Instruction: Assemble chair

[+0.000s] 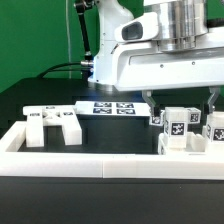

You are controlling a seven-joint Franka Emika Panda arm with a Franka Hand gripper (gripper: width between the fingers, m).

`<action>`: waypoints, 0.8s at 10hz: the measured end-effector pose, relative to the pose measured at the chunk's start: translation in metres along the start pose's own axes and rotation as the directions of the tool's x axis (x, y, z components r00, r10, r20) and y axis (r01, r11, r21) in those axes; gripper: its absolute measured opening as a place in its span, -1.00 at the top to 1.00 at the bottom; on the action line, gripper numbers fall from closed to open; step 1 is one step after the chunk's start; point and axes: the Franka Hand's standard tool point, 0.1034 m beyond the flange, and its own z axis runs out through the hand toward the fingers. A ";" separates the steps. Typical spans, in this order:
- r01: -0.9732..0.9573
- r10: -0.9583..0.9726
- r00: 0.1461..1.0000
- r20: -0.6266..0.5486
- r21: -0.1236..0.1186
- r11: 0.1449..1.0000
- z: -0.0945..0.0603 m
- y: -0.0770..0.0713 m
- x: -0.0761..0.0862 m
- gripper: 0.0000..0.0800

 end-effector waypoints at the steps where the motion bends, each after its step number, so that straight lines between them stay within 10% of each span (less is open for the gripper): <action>1: 0.078 -0.078 0.997 0.000 -0.004 0.997 0.000 0.003 0.001 -0.62; 4: 0.210 -0.210 0.978 0.005 -0.006 0.978 0.002 0.005 0.000 -0.62; 8: 0.188 -0.188 0.982 0.004 -0.005 0.982 0.002 0.005 0.000 0.28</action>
Offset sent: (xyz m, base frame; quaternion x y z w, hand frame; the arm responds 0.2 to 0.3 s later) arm 0.0023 0.0042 -0.0060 0.0022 0.0027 -0.0902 0.9959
